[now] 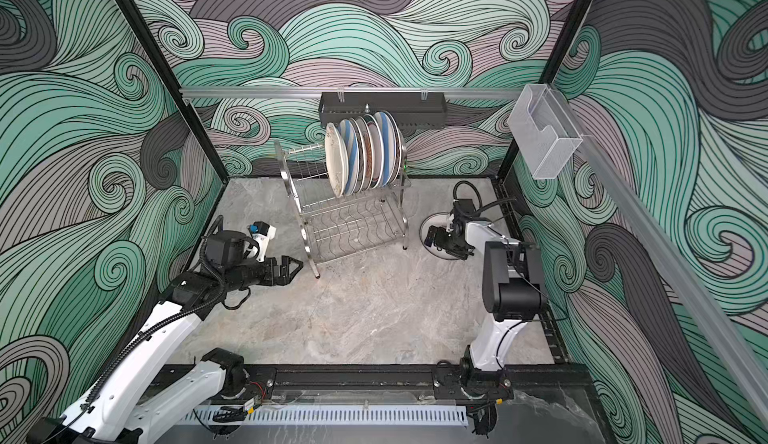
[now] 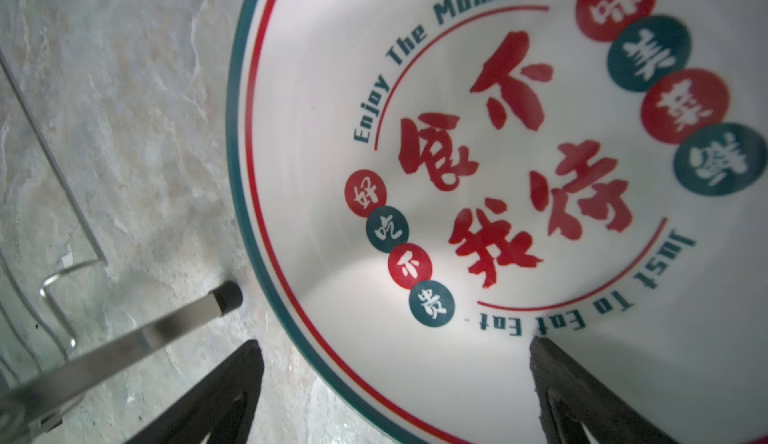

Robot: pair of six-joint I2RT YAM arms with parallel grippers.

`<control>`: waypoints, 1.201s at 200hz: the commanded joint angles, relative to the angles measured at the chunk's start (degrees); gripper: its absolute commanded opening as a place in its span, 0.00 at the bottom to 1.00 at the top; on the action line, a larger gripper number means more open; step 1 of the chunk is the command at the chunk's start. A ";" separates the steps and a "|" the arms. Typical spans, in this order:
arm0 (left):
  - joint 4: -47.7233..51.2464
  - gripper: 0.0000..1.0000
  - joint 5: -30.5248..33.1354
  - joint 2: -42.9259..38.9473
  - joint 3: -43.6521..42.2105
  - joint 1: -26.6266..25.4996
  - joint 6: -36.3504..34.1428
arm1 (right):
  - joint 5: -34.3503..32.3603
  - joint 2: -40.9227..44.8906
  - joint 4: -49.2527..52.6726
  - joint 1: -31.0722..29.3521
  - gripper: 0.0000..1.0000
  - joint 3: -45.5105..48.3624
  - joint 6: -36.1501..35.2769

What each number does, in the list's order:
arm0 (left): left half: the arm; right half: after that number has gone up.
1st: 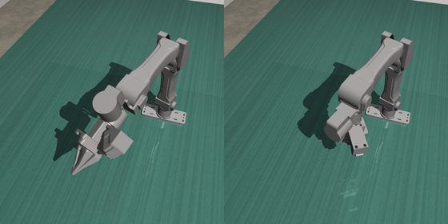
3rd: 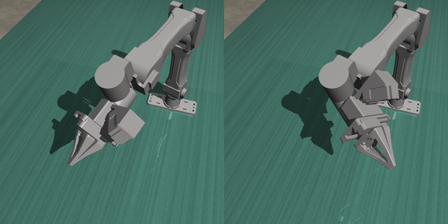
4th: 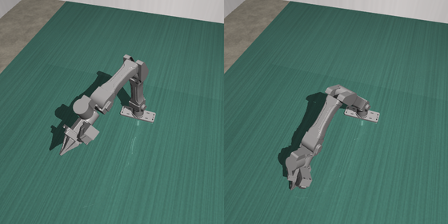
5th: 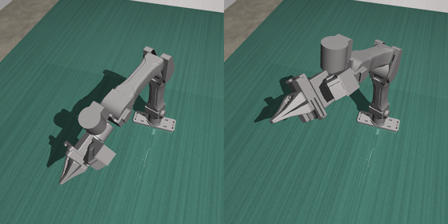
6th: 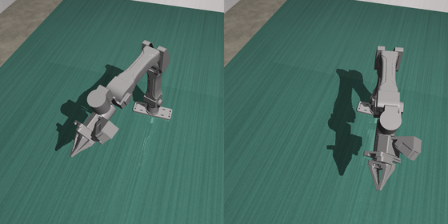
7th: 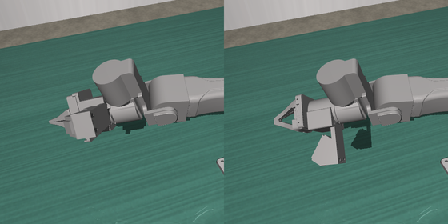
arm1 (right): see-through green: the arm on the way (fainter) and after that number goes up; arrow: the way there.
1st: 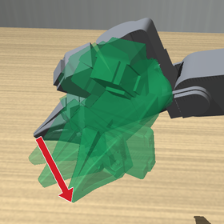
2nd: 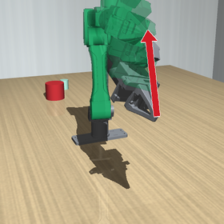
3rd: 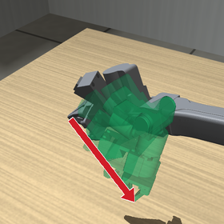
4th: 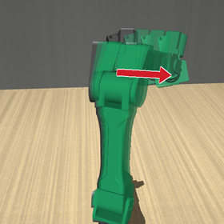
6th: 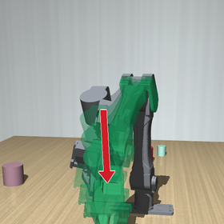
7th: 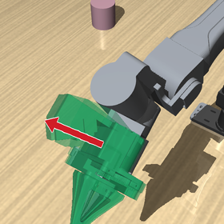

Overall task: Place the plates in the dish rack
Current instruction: 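Drag the red-text plate away from the rack with the right gripper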

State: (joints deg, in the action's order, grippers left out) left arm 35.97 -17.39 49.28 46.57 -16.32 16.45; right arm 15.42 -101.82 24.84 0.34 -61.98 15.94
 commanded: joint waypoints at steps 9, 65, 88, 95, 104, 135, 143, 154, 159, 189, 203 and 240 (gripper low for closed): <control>0.86 0.98 -1.32 -0.18 0.15 0.36 -0.45 | 2.11 4.29 1.85 -0.03 1.00 5.44 1.89; -0.07 0.99 -3.37 0.91 0.09 0.32 -0.10 | 2.35 14.47 1.65 -3.91 1.00 15.69 3.09; -0.85 0.99 -4.91 1.50 0.05 0.27 0.08 | 1.83 18.81 3.08 -6.26 0.99 18.83 3.50; -0.98 0.99 -5.17 1.52 0.02 0.26 0.34 | 1.63 20.52 3.24 -7.40 1.00 19.99 3.98; -0.98 0.99 -5.29 1.57 -0.05 0.30 0.72 | 1.33 22.19 3.70 -8.69 1.00 21.01 4.47; -1.60 0.99 -5.67 0.86 -0.80 0.30 1.87 | 1.40 26.08 3.24 -12.37 1.00 23.91 7.03; -1.89 0.99 -5.90 0.66 -1.15 0.31 2.13 | 1.46 26.23 3.20 -13.21 1.00 24.18 7.55; -2.12 0.99 -6.12 0.49 -1.42 0.25 2.44 | 1.11 26.09 2.99 -14.58 1.00 24.37 8.23; -2.13 0.99 -6.19 0.48 -1.39 0.29 2.53 | 1.07 25.89 2.78 -15.17 1.00 24.51 8.53; -2.20 0.99 -6.87 0.16 -1.75 0.32 3.56 | 1.35 23.68 -0.29 -19.84 1.00 25.37 11.50; -2.14 0.99 -6.70 -0.20 -2.16 0.28 4.07 | 1.92 22.44 -2.13 -22.53 1.00 25.63 13.29; -3.74 0.99 -7.34 -1.21 -3.85 0.29 5.76 | 4.29 19.85 -10.33 -29.52 0.99 25.38 18.94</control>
State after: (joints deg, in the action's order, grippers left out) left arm 34.09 -23.44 49.06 43.29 -16.32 20.27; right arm 16.88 -79.33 19.22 -25.32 -37.76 29.36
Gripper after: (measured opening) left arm 0.986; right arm 0.996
